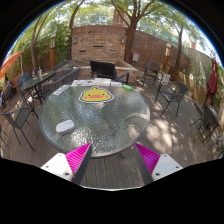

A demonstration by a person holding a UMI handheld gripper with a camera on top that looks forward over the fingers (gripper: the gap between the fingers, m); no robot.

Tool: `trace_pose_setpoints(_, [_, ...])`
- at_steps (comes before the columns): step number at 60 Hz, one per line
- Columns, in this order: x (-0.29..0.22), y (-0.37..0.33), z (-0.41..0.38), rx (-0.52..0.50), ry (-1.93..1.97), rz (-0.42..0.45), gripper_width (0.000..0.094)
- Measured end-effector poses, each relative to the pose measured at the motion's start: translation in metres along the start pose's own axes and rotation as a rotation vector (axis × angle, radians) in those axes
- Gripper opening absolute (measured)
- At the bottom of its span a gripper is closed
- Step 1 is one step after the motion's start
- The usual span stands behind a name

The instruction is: Arrange mouse

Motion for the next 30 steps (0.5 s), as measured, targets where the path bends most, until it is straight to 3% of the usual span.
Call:
trace_pose_setpoints(15, [0.013,0.079,-0.149,-0.16,-0.003,0.016,0.0855])
trace_pose_setpoints(30, [-0.015,0.16,-0.219,-0.18,0.019,0.026,0.0851])
Point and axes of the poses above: the point between the fingertips, and its own axes, seen from behind it with the camera up: z to the right, x down, y forward, the way the camera looks, the point moved 10 cm from there along -y, backward, against the way the camera looks, and after that the axes turned 9 degrees about -z, right-handed, at the moved point
